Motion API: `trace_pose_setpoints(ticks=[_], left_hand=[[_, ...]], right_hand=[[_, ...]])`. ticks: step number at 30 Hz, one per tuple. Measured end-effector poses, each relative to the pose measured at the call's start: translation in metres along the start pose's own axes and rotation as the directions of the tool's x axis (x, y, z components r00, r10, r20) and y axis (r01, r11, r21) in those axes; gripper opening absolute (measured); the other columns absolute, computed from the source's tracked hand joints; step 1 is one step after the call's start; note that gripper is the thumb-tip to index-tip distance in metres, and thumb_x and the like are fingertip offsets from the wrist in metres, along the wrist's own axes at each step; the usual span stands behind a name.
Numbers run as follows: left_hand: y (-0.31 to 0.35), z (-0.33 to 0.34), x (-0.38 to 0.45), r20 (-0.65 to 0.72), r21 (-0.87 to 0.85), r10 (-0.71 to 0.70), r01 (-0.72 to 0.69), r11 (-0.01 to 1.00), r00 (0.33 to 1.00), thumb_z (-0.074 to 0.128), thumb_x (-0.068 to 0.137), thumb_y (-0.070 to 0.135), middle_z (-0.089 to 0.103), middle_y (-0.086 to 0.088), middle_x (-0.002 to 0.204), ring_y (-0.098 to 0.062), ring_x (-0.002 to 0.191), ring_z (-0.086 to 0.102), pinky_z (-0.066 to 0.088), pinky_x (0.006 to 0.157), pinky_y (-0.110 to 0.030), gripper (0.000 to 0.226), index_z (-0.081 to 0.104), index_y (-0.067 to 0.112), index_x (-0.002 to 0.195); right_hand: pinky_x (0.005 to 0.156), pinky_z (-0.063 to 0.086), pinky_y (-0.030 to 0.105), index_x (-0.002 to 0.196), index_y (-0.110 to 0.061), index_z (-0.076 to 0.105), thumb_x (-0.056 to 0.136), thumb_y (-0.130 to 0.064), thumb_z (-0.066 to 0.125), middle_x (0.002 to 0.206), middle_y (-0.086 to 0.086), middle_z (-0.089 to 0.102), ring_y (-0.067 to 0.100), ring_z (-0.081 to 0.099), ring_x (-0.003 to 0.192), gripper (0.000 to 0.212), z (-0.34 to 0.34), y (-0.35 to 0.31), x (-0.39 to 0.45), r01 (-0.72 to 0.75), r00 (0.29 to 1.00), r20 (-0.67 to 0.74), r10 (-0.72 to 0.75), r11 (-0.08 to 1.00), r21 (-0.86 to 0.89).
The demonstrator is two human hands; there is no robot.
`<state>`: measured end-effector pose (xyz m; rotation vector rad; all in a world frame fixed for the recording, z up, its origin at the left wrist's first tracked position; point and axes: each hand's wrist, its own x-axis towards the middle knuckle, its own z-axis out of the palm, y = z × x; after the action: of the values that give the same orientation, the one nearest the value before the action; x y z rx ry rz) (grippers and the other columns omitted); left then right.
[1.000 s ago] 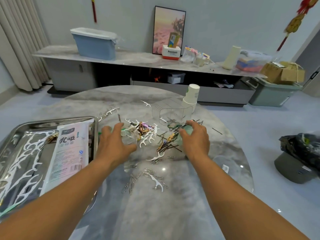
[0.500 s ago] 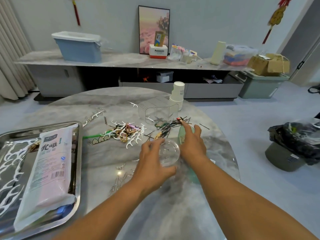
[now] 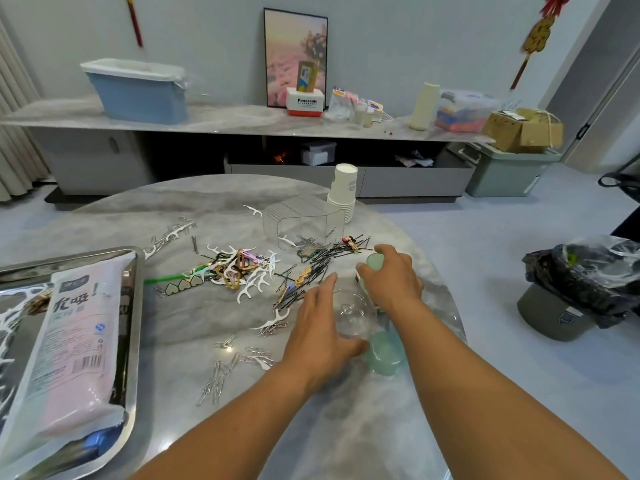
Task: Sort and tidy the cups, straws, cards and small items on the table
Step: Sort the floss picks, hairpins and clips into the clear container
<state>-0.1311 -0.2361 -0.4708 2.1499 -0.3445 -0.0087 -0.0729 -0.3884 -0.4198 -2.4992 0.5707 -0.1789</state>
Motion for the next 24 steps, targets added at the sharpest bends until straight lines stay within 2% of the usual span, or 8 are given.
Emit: trace_pose_setpoints(ticks=[3,6,8,10,13,16,19,24], left_hand=[[0.003,0.003,0.005,0.051,-0.09,-0.004,0.008,0.996,0.999,0.088,0.068,0.051,0.01,0.021,0.163,-0.003,0.149,0.014,0.021,0.113,-0.024,0.128,-0.005,0.047,0.156],[-0.004,-0.007,0.005,0.086,-0.069,0.035,-0.029,0.997,0.996,0.058,0.078,0.082,-0.001,0.028,0.164,0.006,0.149,0.001,0.011,0.121,-0.027,0.107,-0.01,0.05,0.155],[-0.018,-0.018,0.007,0.031,0.015,0.059,-0.059,0.998,0.998,0.034,0.092,0.079,0.001,0.024,0.166,0.009,0.149,-0.003,0.006,0.122,-0.025,0.082,-0.004,0.047,0.157],[-0.033,-0.033,0.011,-0.012,0.165,0.073,-0.07,0.984,0.997,0.025,0.103,0.062,0.004,0.017,0.168,0.006,0.15,-0.006,0.001,0.123,-0.024,0.064,0.003,0.042,0.16],[-0.046,-0.057,0.029,-0.067,0.339,0.061,-0.035,0.94,0.996,0.038,0.107,0.042,0.004,0.006,0.17,-0.008,0.155,-0.005,0.002,0.124,-0.031,0.063,0.006,0.037,0.161],[-0.046,-0.082,0.056,-0.182,0.3,0.011,0.045,0.953,0.983,0.057,0.101,0.037,0.007,0.003,0.169,-0.015,0.155,0.0,0.012,0.125,-0.041,0.076,0.008,0.037,0.159],[-0.041,-0.103,0.096,-0.229,0.213,-0.018,0.068,0.975,0.973,0.07,0.094,0.031,0.009,0.003,0.168,-0.017,0.154,0.005,0.018,0.123,-0.044,0.088,0.01,0.04,0.158],[-0.035,-0.121,0.164,-0.162,0.213,-0.104,0.138,0.967,0.981,0.081,0.084,0.035,-0.001,-0.001,0.169,-0.027,0.155,0.0,0.018,0.122,-0.051,0.104,0.009,0.046,0.158]], right_hand=[[0.117,0.027,0.052,0.145,-0.034,0.045,0.09,-0.057,0.059,0.149,0.007,0.044,0.032,0.048,0.133,0.061,-0.002,-0.005,-0.001,0.01,1.0,-0.012,-0.011,0.999,-0.036],[0.122,0.017,0.051,0.146,-0.027,0.048,0.096,-0.054,0.055,0.152,0.007,0.042,0.028,0.041,0.14,0.058,-0.002,-0.016,-0.004,0.071,0.99,-0.119,-0.079,0.995,-0.069],[0.123,0.017,0.047,0.143,-0.02,0.053,0.101,-0.045,0.051,0.15,0.008,0.044,0.028,0.042,0.138,0.048,0.001,-0.03,-0.008,0.16,0.97,-0.174,-0.17,0.985,-0.07],[0.117,0.031,0.044,0.135,-0.014,0.059,0.105,-0.032,0.046,0.145,0.007,0.048,0.03,0.048,0.131,0.038,0.008,-0.047,-0.014,0.241,0.957,-0.156,-0.246,0.969,-0.051],[0.103,0.046,0.041,0.13,-0.007,0.063,0.102,-0.011,0.047,0.142,0.009,0.051,0.032,0.054,0.124,0.033,0.014,-0.069,-0.013,0.284,0.958,-0.042,-0.284,0.959,-0.014],[0.091,0.052,0.039,0.128,-0.007,0.064,0.094,0.0,0.048,0.132,0.013,0.06,0.034,0.061,0.113,0.038,0.007,-0.079,0.009,0.227,0.974,0.026,-0.226,0.972,-0.066],[0.07,0.047,0.03,0.117,-0.011,0.069,0.094,-0.003,0.054,0.118,0.011,0.068,0.03,0.064,0.094,0.028,-0.007,-0.079,0.043,0.145,0.988,0.084,-0.132,0.975,-0.168],[0.09,0.051,0.034,0.125,-0.004,0.065,0.094,-0.002,0.053,0.128,0.014,0.066,0.032,0.062,0.114,0.034,-0.017,-0.066,0.093,0.069,0.982,0.186,-0.032,0.978,-0.198]])
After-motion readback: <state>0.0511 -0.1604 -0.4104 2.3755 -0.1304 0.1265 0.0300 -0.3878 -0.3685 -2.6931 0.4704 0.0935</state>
